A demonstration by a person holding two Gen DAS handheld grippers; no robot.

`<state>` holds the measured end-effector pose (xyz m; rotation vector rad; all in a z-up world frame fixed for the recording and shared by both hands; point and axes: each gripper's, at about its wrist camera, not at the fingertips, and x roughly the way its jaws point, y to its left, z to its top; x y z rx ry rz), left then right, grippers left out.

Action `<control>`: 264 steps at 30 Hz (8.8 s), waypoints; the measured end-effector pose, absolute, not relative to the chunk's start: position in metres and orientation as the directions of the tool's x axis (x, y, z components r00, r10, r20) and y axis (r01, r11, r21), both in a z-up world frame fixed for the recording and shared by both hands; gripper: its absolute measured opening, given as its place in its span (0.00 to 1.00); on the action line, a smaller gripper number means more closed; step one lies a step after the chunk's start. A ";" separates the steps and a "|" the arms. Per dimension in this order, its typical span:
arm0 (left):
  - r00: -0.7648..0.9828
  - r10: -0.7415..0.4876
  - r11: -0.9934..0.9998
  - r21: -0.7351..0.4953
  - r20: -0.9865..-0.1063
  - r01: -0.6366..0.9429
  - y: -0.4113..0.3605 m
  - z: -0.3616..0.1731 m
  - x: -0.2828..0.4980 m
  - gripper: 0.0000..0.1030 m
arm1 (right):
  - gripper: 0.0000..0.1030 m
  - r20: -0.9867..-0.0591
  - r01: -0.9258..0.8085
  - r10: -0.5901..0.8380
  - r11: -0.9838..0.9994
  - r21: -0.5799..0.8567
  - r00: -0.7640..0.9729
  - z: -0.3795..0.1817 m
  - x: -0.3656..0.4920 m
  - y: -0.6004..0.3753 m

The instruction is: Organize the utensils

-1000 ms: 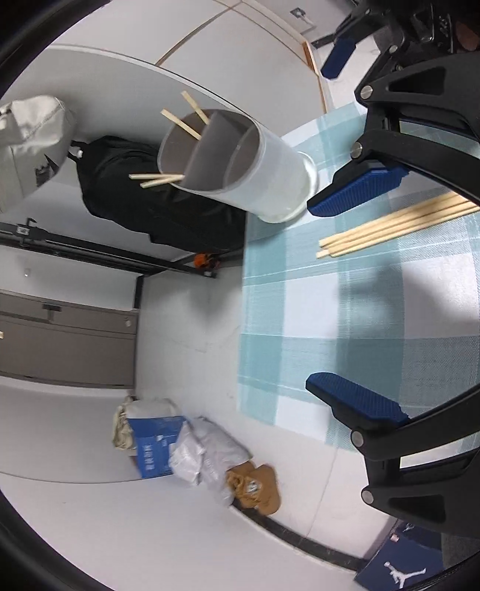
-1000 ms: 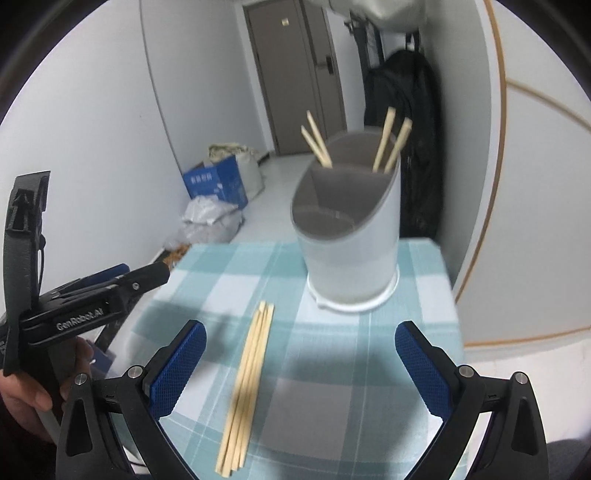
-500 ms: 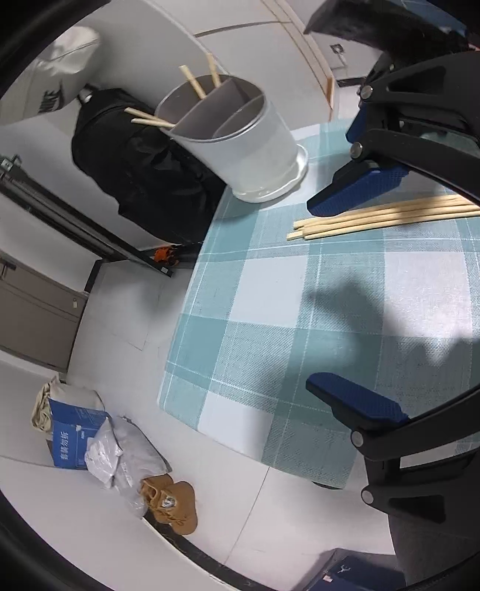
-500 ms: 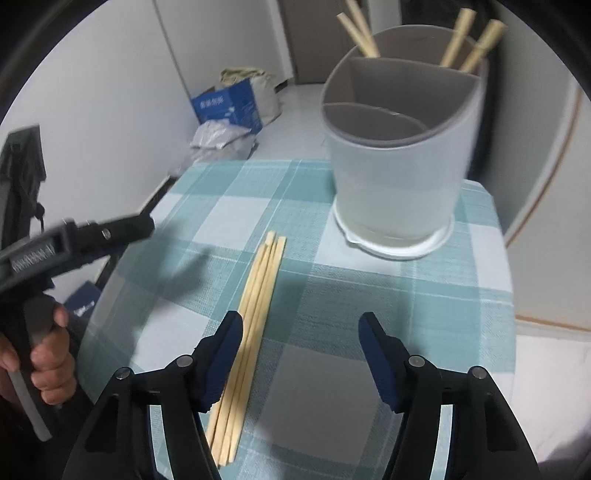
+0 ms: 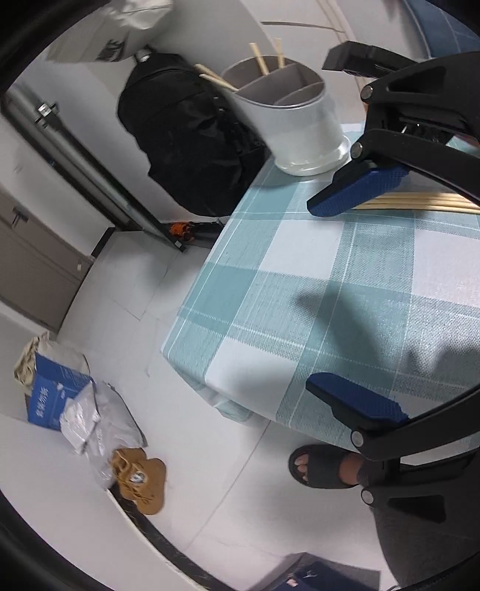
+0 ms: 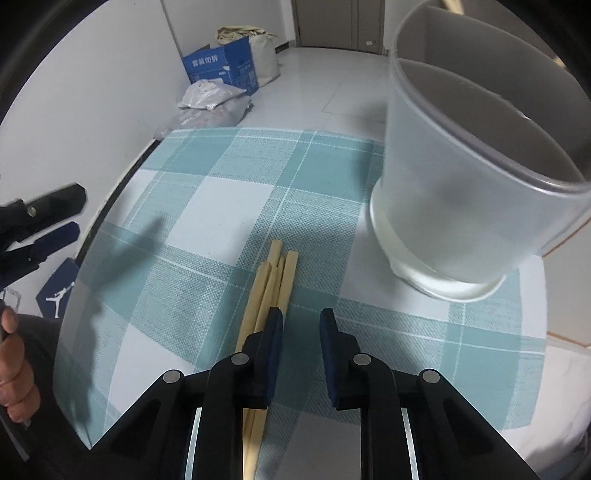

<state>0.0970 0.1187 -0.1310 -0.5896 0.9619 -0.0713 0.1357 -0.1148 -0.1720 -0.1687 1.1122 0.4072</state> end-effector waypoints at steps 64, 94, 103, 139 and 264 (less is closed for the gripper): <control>0.458 -0.308 0.900 -0.412 -0.834 -0.145 0.090 -0.146 0.099 0.81 | 0.05 -0.855 -0.418 0.255 0.907 0.050 0.451 -0.141 0.156 -0.091; 0.353 -0.053 0.998 -0.060 -0.934 -0.008 0.005 -0.158 0.111 0.81 | 0.06 -0.539 -0.101 0.584 0.729 0.676 0.608 -0.130 0.091 -0.293; 0.279 0.019 0.999 0.031 -0.960 0.040 -0.007 -0.159 0.121 0.83 | 0.06 -0.508 -0.107 0.600 0.704 0.702 0.618 -0.125 0.089 -0.298; 0.685 -0.266 0.960 -0.251 -0.678 0.124 0.012 -0.061 0.041 0.01 | 0.06 -0.430 -0.311 0.539 0.812 0.494 0.724 -0.077 0.042 -0.253; 0.726 -0.466 0.883 -0.221 -0.506 0.413 -0.062 0.070 0.182 0.02 | 0.05 -0.238 -0.380 0.437 0.891 0.251 0.868 0.100 0.185 -0.275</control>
